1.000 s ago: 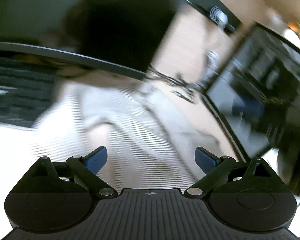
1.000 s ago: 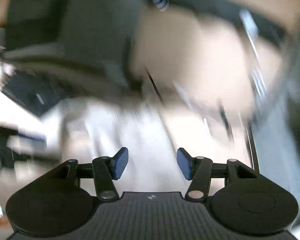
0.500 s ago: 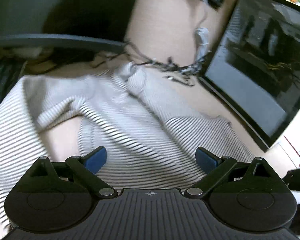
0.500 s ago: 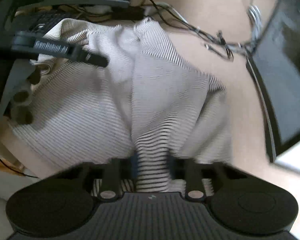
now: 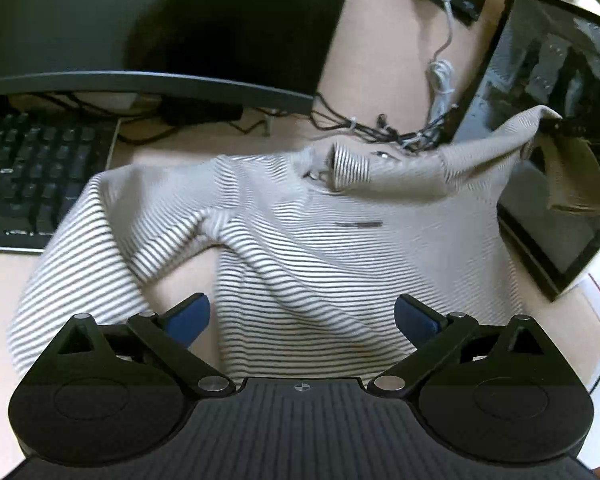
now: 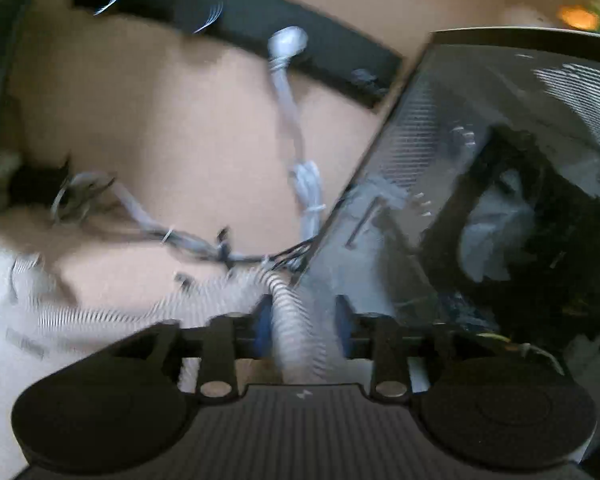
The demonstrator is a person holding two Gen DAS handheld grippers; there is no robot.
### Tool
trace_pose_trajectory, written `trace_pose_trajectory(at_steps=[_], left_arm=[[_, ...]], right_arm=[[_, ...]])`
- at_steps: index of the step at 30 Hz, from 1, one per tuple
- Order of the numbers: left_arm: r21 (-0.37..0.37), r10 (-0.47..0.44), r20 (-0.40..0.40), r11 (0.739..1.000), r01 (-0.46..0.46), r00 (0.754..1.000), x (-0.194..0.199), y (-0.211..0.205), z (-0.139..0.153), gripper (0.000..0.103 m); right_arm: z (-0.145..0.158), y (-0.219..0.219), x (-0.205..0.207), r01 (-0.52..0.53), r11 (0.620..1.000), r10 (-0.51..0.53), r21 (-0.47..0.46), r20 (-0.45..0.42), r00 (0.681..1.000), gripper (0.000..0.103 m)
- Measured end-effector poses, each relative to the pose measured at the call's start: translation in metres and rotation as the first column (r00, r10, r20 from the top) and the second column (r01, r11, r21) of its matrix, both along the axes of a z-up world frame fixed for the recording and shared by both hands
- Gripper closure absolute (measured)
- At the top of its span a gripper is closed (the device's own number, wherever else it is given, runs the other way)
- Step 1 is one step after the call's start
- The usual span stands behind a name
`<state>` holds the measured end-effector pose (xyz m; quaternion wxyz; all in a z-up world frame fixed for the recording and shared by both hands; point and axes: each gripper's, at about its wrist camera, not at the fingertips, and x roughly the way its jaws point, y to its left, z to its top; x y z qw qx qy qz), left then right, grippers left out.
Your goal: Fold clothes
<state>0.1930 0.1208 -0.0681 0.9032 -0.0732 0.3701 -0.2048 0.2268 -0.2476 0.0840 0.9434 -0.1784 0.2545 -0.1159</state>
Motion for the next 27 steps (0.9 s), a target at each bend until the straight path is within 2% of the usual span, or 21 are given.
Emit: trace_pose_trajectory(at_steps=[4,6,7,10,13,15,19,20,24,27], left_arm=[[0.008,-0.015,-0.023,1.0,0.016,1.0,0.004,0.002,0.002,0.001],[0.007,-0.043,-0.028,0.999,0.044,0.999,0.005,-0.002,0.003,0.001],[0.007,-0.056,-0.032,0.998,0.056,0.998,0.006,-0.005,0.004,0.0],[-0.015,-0.085,-0.046,0.996,0.085,0.995,0.01,-0.015,0.01,0.0],[-0.054,-0.106,-0.055,0.993,0.103,0.993,0.014,-0.026,0.02,0.0],[-0.075,-0.113,-0.055,0.991,0.109,0.992,0.015,-0.032,0.026,0.0],[-0.115,-0.133,-0.071,0.986,0.124,0.989,0.015,-0.043,0.033,0.0],[-0.116,-0.139,-0.076,0.985,0.13,0.987,0.014,-0.046,0.034,0.0],[-0.107,-0.142,-0.094,0.985,0.132,0.985,0.009,-0.046,0.035,0.0],[-0.097,-0.126,-0.115,0.989,0.115,0.985,0.006,-0.042,0.035,0.0]], right_arm=[[0.025,-0.012,-0.028,0.007,0.995,-0.017,0.1,0.102,0.995,0.06],[0.028,-0.019,-0.044,-0.008,0.992,-0.006,0.126,0.109,0.994,0.06],[0.024,-0.02,-0.051,-0.012,0.991,0.0,0.134,0.094,0.996,0.06],[-0.012,-0.019,-0.068,0.002,0.983,0.002,0.181,-0.021,1.0,0.045],[-0.049,-0.018,-0.085,0.036,0.971,-0.006,0.236,-0.127,0.992,0.045],[-0.078,-0.022,-0.092,0.137,0.934,-0.092,0.331,-0.15,0.984,0.046],[-0.112,-0.04,-0.093,0.314,0.801,-0.288,0.509,-0.132,0.948,0.058],[-0.116,-0.042,-0.09,0.332,0.782,-0.32,0.527,-0.118,0.94,0.063],[-0.125,-0.041,-0.077,0.369,0.755,-0.4,0.542,-0.064,0.914,0.066],[-0.135,-0.04,-0.064,0.435,0.721,-0.478,0.539,-0.067,0.876,0.068]])
